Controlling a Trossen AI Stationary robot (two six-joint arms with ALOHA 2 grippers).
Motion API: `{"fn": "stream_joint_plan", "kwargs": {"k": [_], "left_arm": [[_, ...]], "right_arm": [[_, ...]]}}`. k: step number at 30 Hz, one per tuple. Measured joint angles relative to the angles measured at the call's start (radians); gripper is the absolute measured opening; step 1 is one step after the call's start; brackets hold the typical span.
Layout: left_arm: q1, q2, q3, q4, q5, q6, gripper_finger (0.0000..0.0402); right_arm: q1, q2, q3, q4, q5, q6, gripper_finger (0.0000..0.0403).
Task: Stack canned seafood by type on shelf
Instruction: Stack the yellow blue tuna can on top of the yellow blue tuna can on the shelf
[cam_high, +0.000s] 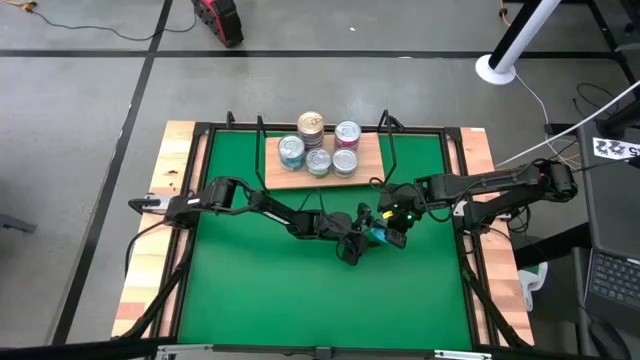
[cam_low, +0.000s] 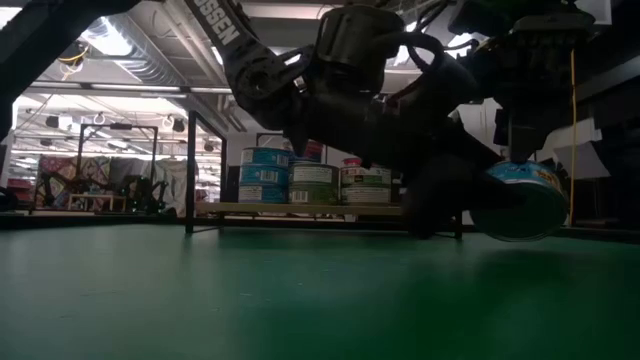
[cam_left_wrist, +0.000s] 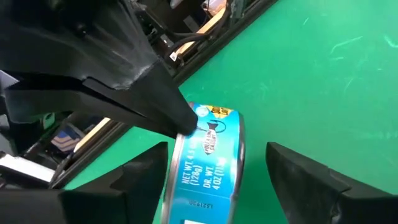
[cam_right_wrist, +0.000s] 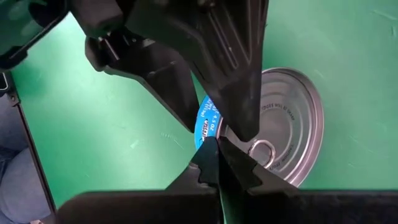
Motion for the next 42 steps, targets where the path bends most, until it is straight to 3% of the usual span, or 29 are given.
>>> {"fn": "stream_joint_plan", "kwargs": {"k": [10, 16, 24, 29, 42], "left_arm": [[-0.002, 0.000, 0.001, -0.019, -0.027, 0.000, 0.0142], [-0.003, 0.000, 0.000, -0.023, -0.029, 0.000, 0.0142], [-0.026, 0.000, 0.000, -0.023, -0.032, -0.021, 0.0161], [-0.052, -0.017, -0.001, -0.025, -0.039, -0.056, 0.0146], [-0.083, -0.190, 0.000, -0.128, -0.324, 0.030, 0.0150]], "right_arm": [[0.000, 0.000, 0.000, 0.000, -0.001, 0.028, 0.0005], [0.000, 0.000, 0.000, 0.001, 0.000, 0.029, 0.0037], [0.000, 0.000, 0.000, -0.005, 0.009, 0.051, 0.0119], [0.000, -0.031, 0.035, -0.038, -0.017, 0.013, 0.0139], [0.000, -0.315, 0.156, -0.149, 0.222, -0.081, 0.0140]]}}
